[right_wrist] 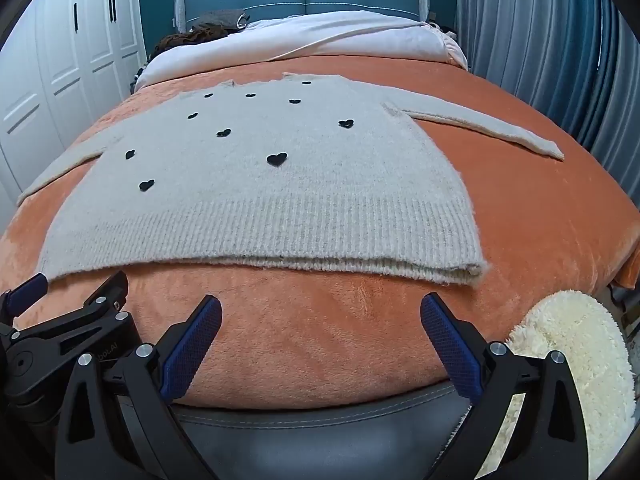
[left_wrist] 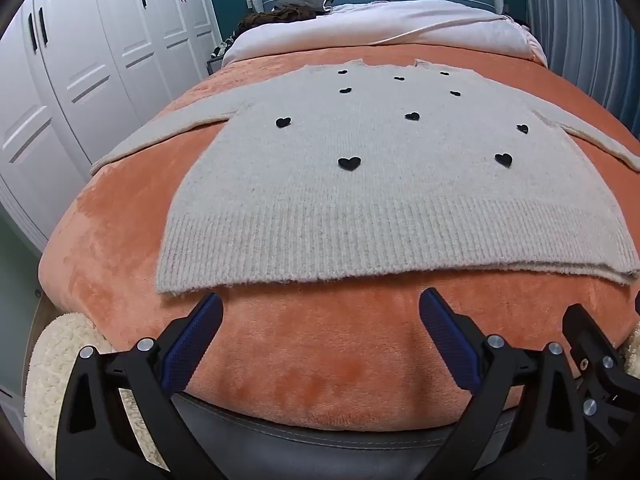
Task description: Fold small clothes
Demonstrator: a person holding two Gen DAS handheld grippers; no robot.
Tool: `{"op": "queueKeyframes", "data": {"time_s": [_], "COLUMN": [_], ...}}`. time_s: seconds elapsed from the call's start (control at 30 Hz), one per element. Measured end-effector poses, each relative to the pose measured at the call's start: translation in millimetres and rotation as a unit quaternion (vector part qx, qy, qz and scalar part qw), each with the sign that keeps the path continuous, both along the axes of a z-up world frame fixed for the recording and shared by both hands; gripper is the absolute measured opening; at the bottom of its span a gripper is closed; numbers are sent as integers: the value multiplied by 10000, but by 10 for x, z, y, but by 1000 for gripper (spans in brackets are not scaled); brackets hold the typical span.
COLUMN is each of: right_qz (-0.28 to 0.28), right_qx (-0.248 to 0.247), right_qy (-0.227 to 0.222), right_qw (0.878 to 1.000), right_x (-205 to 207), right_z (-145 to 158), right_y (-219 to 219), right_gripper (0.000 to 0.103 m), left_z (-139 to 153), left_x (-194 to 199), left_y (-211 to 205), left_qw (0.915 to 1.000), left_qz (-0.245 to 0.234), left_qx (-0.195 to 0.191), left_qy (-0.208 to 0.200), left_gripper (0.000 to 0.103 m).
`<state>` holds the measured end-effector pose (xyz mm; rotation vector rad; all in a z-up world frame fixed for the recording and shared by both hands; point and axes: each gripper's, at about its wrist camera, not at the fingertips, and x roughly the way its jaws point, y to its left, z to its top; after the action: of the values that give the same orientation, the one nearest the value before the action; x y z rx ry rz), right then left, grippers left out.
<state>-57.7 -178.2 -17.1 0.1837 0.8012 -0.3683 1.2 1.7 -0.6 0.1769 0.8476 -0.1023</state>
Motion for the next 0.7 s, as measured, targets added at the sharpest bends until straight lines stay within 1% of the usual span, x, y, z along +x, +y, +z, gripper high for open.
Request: {"op": "queueKeyframes", "data": {"time_s": [0.03, 0.2, 0.3, 0.33, 0.7], "right_qz": [4, 2, -1, 17, 16], "right_qx": [1, -34, -71, -17, -76], "right_qy": [11, 57, 63, 40, 38], "right_qw": [10000, 10000, 10000, 10000, 10000], "right_x": [6, 47, 101, 58, 67], "right_z": [-2, -8, 19, -13, -26], "right_y": [2, 17, 36, 3, 50], "right_gripper": [98, 98, 98, 98, 98], "left_z": [4, -1, 4, -50, -88], "left_x": [-9, -4, 0, -5, 8], "left_y": [-7, 30, 74, 2, 12], "left_qw": [10000, 9999, 9999, 9999, 10000], "left_qz": [6, 9, 18, 0, 8], "left_qx": [66, 106, 103, 110, 94], "left_qy": [-74, -55, -39, -44, 9], "left_gripper": [96, 96, 96, 96, 96]}}
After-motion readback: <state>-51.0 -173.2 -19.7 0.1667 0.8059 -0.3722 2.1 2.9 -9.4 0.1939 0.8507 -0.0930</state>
